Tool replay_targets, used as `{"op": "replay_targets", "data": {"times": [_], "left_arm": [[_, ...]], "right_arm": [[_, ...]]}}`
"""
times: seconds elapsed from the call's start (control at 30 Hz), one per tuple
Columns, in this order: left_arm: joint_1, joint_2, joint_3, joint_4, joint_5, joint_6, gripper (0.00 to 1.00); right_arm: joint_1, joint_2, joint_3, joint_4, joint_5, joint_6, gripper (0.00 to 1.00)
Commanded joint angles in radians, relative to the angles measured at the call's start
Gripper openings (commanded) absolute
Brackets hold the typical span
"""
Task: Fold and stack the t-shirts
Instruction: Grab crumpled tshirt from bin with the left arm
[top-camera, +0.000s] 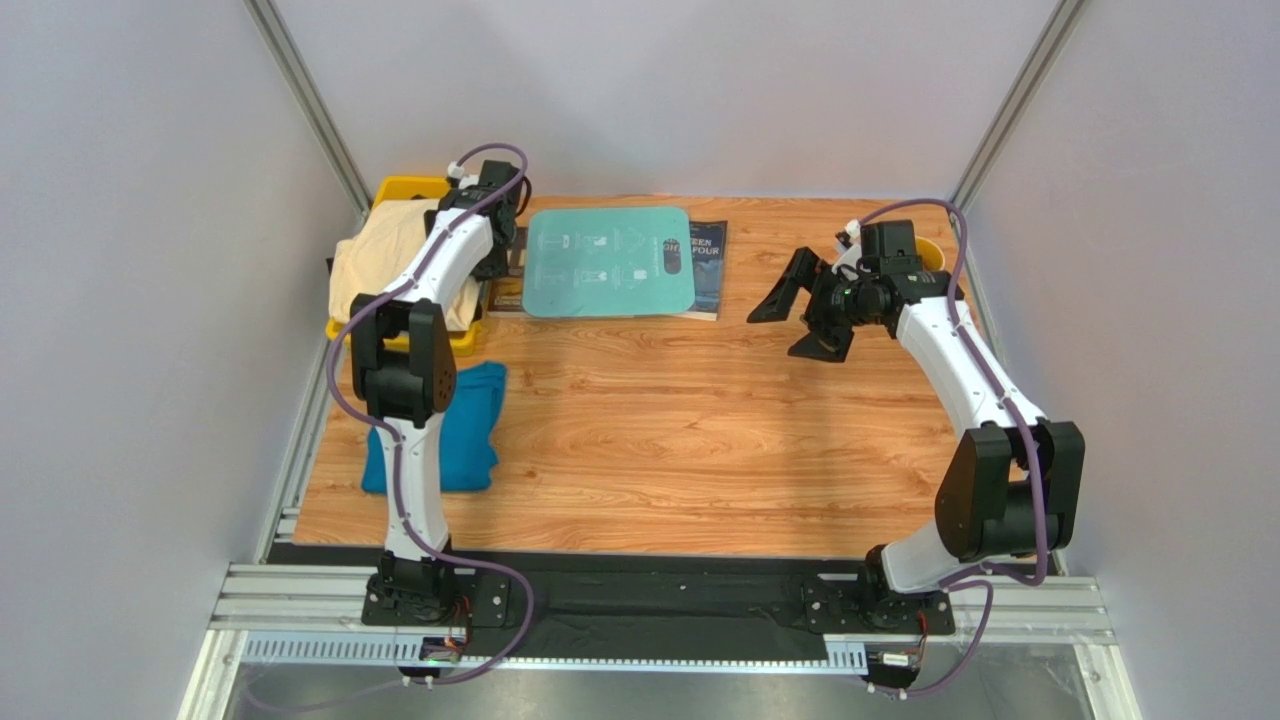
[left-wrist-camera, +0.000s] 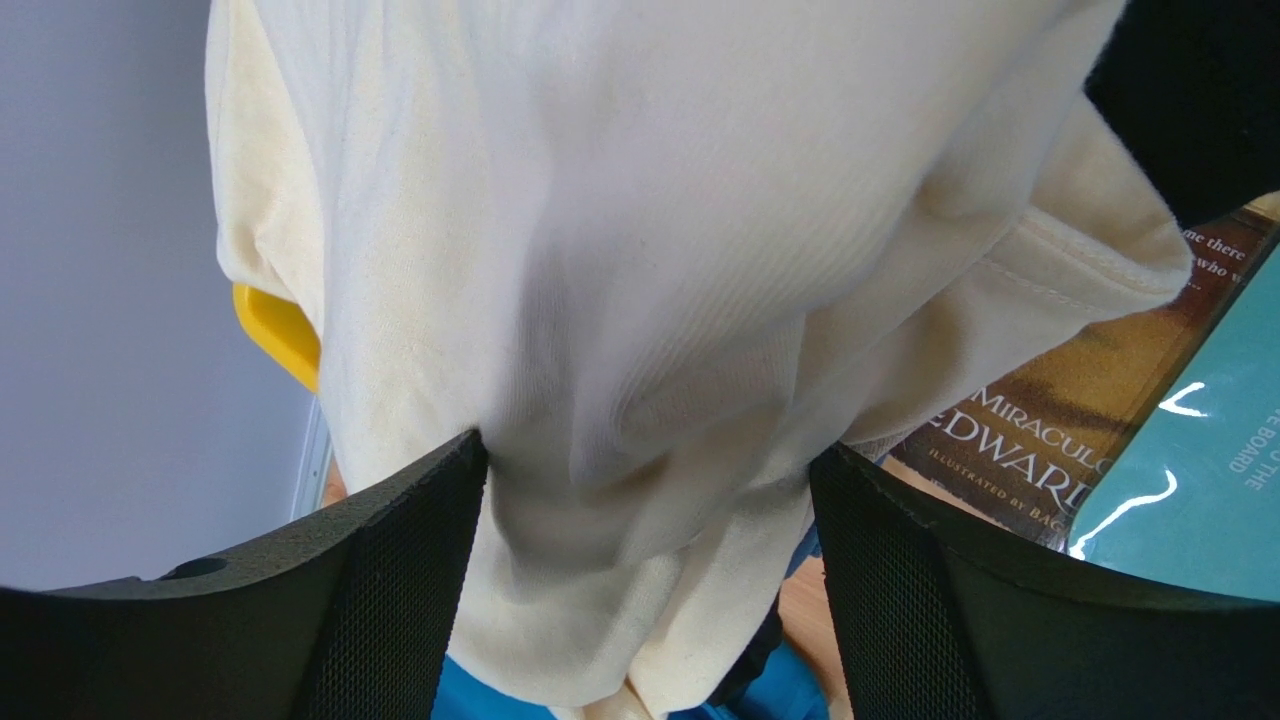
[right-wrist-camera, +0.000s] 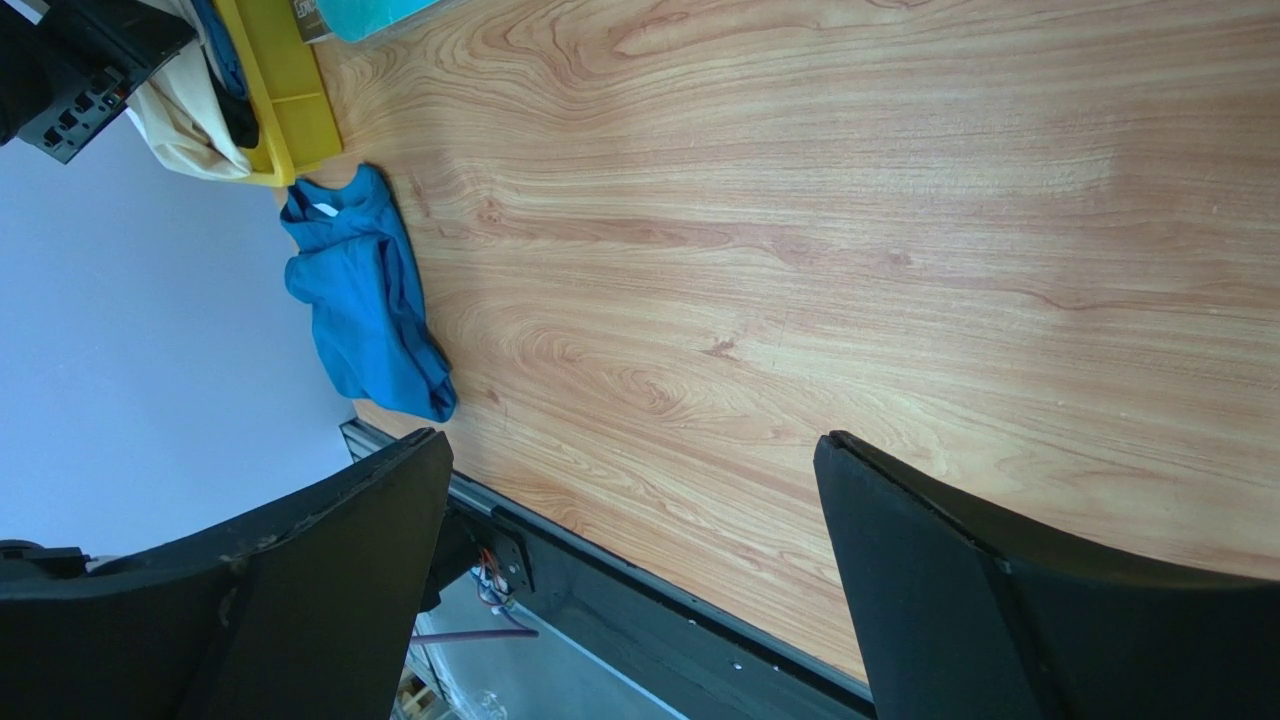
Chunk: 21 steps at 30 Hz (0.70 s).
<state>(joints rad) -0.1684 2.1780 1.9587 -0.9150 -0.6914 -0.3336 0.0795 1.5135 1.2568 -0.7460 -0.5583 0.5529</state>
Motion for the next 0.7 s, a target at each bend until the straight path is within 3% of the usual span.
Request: {"op": "replay_targets", "data": {"times": [0.0, 0.4, 0.67], "left_arm": [[0.035, -0.027, 0.020, 0.041, -0.027, 0.018, 0.84], [0.087, -0.023, 0.042, 0.028, -0.065, 0.010, 0.81], [0.110, -0.069, 0.042, 0.036, 0.006, 0.016, 0.80]], "right_arm": [[-0.003, -0.026, 0.003, 0.010, -0.014, 0.016, 1.00], [-0.001, 0.014, 0.033, 0.028, -0.020, 0.025, 1.00], [0.009, 0.037, 0.050, 0.037, -0.031, 0.031, 1.00]]}}
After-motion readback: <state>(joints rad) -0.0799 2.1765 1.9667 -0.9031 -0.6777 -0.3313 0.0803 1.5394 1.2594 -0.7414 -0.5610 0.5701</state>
